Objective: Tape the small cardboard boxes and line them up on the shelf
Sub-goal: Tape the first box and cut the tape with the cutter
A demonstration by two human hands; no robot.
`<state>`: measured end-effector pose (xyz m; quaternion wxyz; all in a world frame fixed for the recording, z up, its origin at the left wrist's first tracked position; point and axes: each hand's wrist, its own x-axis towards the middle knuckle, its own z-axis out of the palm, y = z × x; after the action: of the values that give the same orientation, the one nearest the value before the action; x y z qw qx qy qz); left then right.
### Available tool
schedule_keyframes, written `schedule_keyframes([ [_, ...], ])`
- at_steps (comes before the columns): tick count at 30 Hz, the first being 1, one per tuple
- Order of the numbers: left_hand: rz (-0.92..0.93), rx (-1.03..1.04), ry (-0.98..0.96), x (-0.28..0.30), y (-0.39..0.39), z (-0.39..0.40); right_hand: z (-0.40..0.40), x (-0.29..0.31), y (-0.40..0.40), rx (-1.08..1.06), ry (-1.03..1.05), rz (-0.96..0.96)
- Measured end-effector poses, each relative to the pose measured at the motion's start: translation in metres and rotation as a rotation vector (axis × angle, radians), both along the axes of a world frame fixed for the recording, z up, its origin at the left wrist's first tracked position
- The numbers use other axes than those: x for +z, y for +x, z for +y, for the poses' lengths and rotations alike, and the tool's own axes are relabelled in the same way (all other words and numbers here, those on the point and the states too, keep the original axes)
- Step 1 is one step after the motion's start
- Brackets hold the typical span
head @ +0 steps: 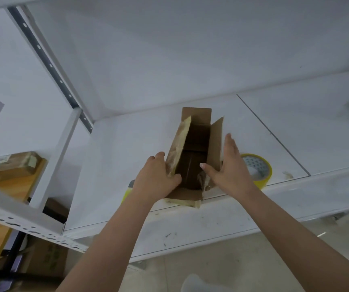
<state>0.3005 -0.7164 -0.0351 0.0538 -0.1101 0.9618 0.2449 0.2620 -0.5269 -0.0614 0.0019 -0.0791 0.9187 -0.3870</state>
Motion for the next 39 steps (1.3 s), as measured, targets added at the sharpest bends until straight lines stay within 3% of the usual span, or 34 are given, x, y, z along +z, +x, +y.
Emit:
schedule_keyframes([
  [3, 0.095, 0.122, 0.140, -0.002, 0.004, -0.006, 0.000, -0.001, 0.005, -0.076, -0.119, -0.105],
  [5, 0.168, 0.133, 0.175, -0.005, 0.008, -0.009, -0.003, -0.002, 0.007, -0.065, 0.023, -0.177],
  [8, 0.292, 0.074, 0.214, -0.013, 0.015, -0.011, -0.014, -0.003, 0.005, 0.030, 0.156, -0.122],
  [10, 0.357, 0.081, 0.222, -0.017, 0.018, -0.019, -0.023, 0.004, 0.000, 0.025, 0.157, -0.074],
  [14, 0.477, 0.213, 0.416, -0.008, 0.014, -0.055, -0.055, 0.023, -0.019, 0.019, 0.096, 0.036],
  [19, 0.593, 0.257, 0.242, 0.008, 0.002, -0.126, -0.131, 0.041, -0.038, 0.154, 0.081, 0.070],
  [24, 0.593, 0.310, 0.132, 0.018, -0.014, -0.185, -0.198, 0.043, -0.054, 0.230, -0.011, 0.012],
  [34, 0.297, 0.400, 0.212, -0.006, -0.033, -0.230, -0.239, 0.027, -0.070, 0.329, 0.042, -0.111],
  [37, 0.359, 0.325, 0.078, 0.002, -0.033, -0.225, -0.241, 0.026, -0.073, 0.316, 0.081, -0.074],
  [39, 0.457, 0.153, -0.055, 0.009, -0.029, -0.215, -0.239, 0.025, -0.075, 0.299, 0.093, -0.051],
])
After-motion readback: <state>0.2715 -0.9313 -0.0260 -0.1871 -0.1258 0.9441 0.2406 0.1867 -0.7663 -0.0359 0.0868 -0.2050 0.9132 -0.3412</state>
